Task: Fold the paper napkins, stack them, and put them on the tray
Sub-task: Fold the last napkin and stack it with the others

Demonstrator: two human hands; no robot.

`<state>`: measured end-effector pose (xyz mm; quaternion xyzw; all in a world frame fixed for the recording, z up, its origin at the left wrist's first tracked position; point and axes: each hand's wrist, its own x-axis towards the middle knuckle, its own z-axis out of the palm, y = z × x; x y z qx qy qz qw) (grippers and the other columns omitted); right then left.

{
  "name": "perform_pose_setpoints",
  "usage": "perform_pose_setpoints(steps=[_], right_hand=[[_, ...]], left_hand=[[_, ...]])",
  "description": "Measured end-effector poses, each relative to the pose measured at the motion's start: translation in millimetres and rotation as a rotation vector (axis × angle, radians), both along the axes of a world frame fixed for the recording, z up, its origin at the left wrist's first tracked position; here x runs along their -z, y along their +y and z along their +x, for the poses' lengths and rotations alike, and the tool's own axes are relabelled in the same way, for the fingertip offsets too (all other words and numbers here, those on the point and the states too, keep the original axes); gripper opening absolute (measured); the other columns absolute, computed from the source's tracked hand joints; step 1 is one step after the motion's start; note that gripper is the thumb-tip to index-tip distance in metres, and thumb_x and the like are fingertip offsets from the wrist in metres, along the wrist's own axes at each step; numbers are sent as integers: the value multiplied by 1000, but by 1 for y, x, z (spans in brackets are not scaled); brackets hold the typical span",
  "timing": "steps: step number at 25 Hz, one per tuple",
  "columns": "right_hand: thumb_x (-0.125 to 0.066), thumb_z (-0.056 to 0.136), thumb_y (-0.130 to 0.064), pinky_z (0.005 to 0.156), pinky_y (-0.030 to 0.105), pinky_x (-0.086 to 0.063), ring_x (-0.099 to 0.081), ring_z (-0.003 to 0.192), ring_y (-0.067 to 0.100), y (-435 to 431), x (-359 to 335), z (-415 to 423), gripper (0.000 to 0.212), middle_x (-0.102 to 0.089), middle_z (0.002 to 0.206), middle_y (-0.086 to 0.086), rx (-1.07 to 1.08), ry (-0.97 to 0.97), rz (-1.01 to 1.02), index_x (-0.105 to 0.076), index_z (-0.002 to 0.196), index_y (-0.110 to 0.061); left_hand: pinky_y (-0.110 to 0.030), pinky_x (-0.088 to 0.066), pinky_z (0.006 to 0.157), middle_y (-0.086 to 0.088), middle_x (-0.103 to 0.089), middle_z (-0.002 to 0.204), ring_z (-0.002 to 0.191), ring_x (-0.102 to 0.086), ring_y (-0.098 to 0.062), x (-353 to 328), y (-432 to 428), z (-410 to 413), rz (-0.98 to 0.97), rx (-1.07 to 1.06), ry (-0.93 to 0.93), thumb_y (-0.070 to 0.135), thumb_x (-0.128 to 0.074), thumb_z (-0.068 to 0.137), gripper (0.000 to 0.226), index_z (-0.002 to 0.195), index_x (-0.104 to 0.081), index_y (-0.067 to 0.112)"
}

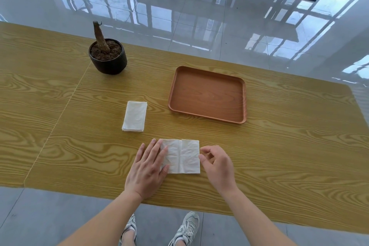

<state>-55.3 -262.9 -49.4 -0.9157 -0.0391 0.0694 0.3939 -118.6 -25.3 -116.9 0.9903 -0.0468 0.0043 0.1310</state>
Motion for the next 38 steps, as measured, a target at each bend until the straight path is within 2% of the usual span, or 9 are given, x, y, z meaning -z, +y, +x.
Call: perform_pose_setpoints(steps=[3,7,10,15,20,23,28,32,38], right_hand=[[-77,87,-14,98,35,-52,-57,118,18,-6,5,1,35,-68,124,-3,-238,-164,-241,-70,122,-16],[-60,99,-33,120,43,-30,-28,149,22,-8,11,6,50,-39,160,-4,-539,-96,-487,-48,147,-28],[-57,98,-44,112,45,-40,-40,139,26,-8,8,-3,46,-42,156,-1,-504,-120,-591,-54,141,-29],[-65,91,-47,81,39,-52,-54,98,23,-1,10,-38,33,-59,111,-3,-256,-152,-534,-68,116,-27],[-70,91,-18,90,41,-54,-58,119,25,-13,18,-38,36,-61,138,-3,-331,-240,-574,-67,127,-23],[-75,85,-19,85,40,-55,-60,115,25,-18,18,-39,42,-61,138,-1,-376,-256,-630,-68,125,-23],[-64,94,-21,82,39,-55,-57,102,23,-10,17,-44,26,-61,126,-3,-354,-239,-505,-67,120,-20],[-64,96,-17,84,39,-55,-59,108,25,-16,15,-30,36,-63,136,-3,-384,-305,-583,-66,131,-16],[-69,92,-19,86,38,-54,-56,112,24,-30,19,-26,40,-61,137,-2,-423,-335,-610,-64,132,-16]], left_hand=[[-48,-15,123,-6,-33,161,153,-20,-22,1,0,0,-1,4,-8,47,-39,99,57,149,-40,20],[-48,-17,123,-8,-32,161,153,-20,-22,1,1,-1,-25,-7,-24,50,-40,99,60,150,-39,19],[-51,-21,122,-10,-34,159,152,-23,-25,-2,1,-1,-58,-11,-55,51,-43,98,61,149,-42,17],[-54,-26,120,-13,-41,155,150,-26,-29,-9,-14,-9,-137,89,-139,37,-55,93,54,142,-51,16],[-50,-27,117,-10,-40,157,150,-28,-28,-8,-36,-19,5,281,-120,41,-49,99,51,144,-51,17],[-51,-26,117,-9,-38,159,151,-25,-28,-6,-29,-18,56,235,-80,47,-45,102,54,146,-48,17],[-54,-27,118,-6,-35,161,152,-22,-26,-6,-28,-18,21,165,-31,53,-40,102,57,146,-48,17],[-54,-26,118,-4,-35,161,152,-22,-26,-5,-28,-19,10,139,-34,49,-41,102,54,145,-48,17],[-52,-24,121,-9,-33,161,153,-19,-24,2,-28,-19,-18,111,-40,48,-45,100,53,145,-47,21]])
